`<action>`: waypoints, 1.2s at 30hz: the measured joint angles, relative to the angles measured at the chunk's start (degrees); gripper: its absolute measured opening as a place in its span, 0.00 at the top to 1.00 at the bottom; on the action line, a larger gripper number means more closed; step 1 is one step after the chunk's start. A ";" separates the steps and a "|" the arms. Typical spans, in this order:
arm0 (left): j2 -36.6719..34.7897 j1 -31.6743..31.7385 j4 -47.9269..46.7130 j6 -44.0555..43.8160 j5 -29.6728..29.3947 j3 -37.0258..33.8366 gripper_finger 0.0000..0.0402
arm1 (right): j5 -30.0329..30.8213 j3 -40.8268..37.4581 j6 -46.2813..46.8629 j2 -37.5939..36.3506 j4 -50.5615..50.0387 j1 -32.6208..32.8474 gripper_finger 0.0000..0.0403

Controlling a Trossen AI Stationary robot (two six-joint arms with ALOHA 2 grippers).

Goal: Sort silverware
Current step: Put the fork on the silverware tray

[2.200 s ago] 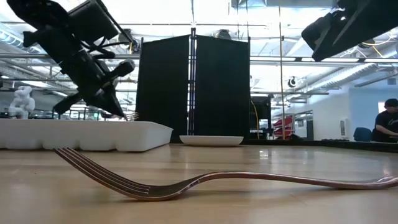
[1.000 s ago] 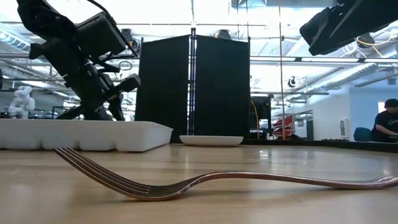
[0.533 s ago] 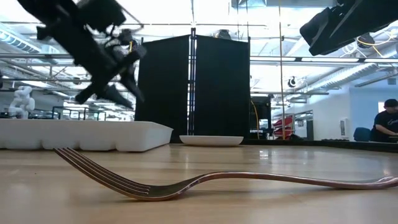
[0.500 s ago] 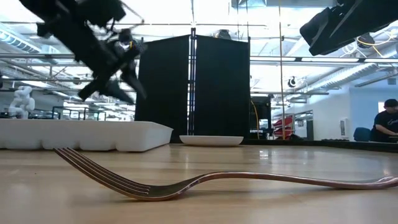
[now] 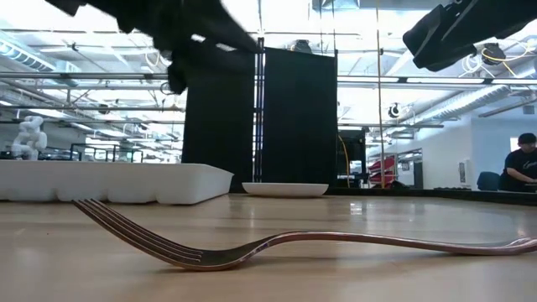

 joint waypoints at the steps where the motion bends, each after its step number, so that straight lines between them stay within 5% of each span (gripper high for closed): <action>1: 2.31 -1.02 -0.12 1.58 0.50 2.04 0.64 | 0.00 0.00 0.39 0.00 0.04 0.00 0.64; 15: 27.91 -10.11 -2.52 9.93 5.82 23.58 0.64 | -0.02 0.00 2.36 -0.02 -0.18 0.00 0.64; 36: 36.82 -12.45 -17.16 7.96 5.01 30.25 0.64 | -0.04 0.00 7.09 -0.02 -0.13 0.04 0.64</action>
